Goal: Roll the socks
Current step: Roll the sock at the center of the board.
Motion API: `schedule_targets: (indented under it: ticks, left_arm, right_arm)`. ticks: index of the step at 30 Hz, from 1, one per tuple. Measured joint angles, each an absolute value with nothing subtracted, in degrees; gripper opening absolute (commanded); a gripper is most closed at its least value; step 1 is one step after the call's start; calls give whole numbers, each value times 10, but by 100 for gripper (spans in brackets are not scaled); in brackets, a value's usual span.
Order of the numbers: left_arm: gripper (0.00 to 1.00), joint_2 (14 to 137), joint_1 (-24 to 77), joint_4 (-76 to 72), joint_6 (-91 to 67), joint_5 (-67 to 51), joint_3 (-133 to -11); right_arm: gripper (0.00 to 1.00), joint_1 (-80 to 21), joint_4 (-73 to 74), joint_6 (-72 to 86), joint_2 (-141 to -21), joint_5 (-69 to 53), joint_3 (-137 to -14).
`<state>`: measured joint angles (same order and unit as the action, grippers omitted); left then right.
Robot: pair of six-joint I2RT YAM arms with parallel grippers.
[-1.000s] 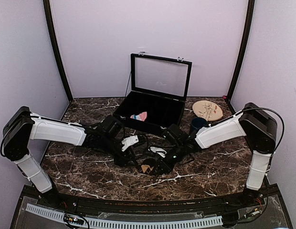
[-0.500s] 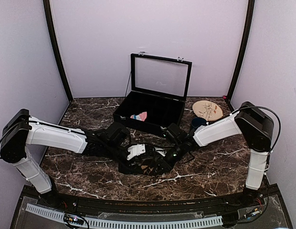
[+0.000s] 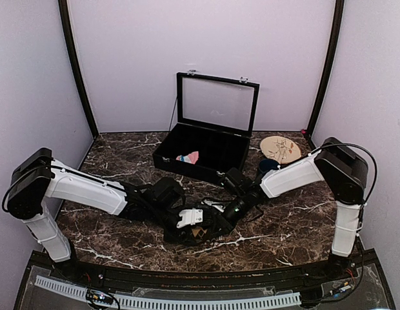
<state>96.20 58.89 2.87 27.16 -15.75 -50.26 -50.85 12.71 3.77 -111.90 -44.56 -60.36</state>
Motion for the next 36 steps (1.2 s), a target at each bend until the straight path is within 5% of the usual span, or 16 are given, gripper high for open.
schedule_targets:
  ticks: [19, 36]
  left_arm:
    - [47, 993, 606, -4, 310, -113, -503]
    - [18, 1010, 606, 14, 324, -129, -522]
  right_arm:
    - [0, -505, 138, 38, -1127, -472, -606]
    - [0, -501, 145, 39, -1131, -483, -608]
